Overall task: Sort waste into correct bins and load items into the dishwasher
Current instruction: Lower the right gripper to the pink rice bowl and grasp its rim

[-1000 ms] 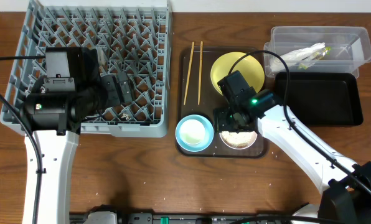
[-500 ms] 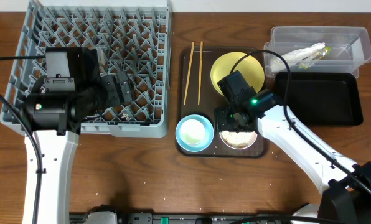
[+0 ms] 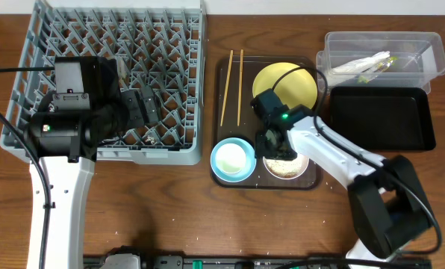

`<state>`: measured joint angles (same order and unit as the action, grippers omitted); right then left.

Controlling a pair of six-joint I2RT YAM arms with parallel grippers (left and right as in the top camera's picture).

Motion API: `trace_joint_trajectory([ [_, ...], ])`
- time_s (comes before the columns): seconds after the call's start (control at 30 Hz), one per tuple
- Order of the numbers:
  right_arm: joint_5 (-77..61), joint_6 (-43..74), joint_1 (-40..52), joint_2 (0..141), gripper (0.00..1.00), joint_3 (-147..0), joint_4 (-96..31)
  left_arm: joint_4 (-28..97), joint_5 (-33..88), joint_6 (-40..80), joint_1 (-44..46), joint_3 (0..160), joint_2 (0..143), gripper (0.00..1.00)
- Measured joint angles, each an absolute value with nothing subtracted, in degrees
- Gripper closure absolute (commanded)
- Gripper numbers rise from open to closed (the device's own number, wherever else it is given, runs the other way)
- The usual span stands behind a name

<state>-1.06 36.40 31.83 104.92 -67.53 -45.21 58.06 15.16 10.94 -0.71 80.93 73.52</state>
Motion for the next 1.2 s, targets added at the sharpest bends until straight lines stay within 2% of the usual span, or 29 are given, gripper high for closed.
trace_joint_trajectory([
  [0.27, -1.3, 36.9, 31.8, 106.5, 0.73, -67.5, -45.4, 58.1, 15.1, 11.0, -0.7, 80.9, 73.5, 0.02],
  [0.53, -1.5, 36.7, 31.8, 106.5, 0.76, -67.5, -48.3, 58.1, 15.2, 10.9, -0.7, 80.9, 73.5, 0.02],
  [0.67, -1.5, 35.4, 31.8, 106.5, 0.71, -67.8, -50.8, 58.1, 15.2, 11.0, -0.7, 80.9, 73.5, 0.02],
  [0.73, -1.7, 34.1, 31.8, 106.5, 0.72, -68.7, -51.9, 58.1, 15.2, 10.9, -0.7, 80.9, 73.5, 0.02],
  [0.93, -1.9, 31.0, 31.8, 106.5, 0.98, -70.5, -53.4, 58.1, 15.2, 10.9, -0.7, 80.9, 73.5, 0.02],
  [1.2, -1.0, 30.6, 31.9, 106.4, 0.99, -70.5, -54.3, 58.1, 15.2, 10.9, -0.7, 80.9, 73.5, 0.02],
])
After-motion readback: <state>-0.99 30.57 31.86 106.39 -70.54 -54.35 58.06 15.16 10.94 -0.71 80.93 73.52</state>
